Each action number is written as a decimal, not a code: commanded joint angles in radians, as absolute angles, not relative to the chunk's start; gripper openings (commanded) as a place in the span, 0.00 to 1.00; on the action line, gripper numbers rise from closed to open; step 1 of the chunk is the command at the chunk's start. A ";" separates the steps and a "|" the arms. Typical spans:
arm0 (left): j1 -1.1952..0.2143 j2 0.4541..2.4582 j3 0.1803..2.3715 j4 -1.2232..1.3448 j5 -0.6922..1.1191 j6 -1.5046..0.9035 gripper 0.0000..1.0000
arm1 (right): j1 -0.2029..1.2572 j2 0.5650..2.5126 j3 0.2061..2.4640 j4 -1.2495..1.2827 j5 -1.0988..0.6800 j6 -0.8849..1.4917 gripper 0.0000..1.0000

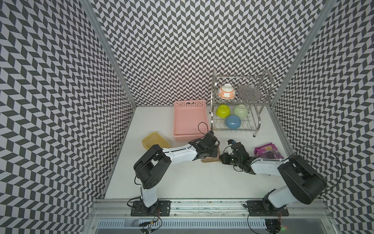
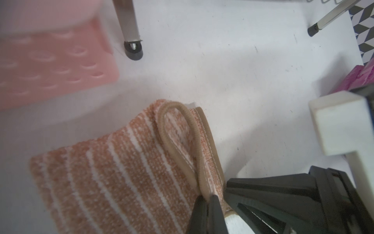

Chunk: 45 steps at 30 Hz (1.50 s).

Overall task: Fold the square dishcloth
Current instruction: Fold the cleaning item at the center of the board.

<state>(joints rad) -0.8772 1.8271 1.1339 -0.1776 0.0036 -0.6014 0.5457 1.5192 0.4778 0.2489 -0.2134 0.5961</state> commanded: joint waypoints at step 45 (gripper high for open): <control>-0.766 1.485 0.861 0.025 0.029 -0.707 0.33 | 0.678 1.364 0.733 -0.086 0.033 0.461 0.28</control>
<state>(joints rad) -0.7940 1.5036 0.8986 -0.0292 0.0200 -0.6823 0.6525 1.3224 0.6846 -0.0635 -0.0051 0.4969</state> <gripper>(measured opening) 0.327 0.280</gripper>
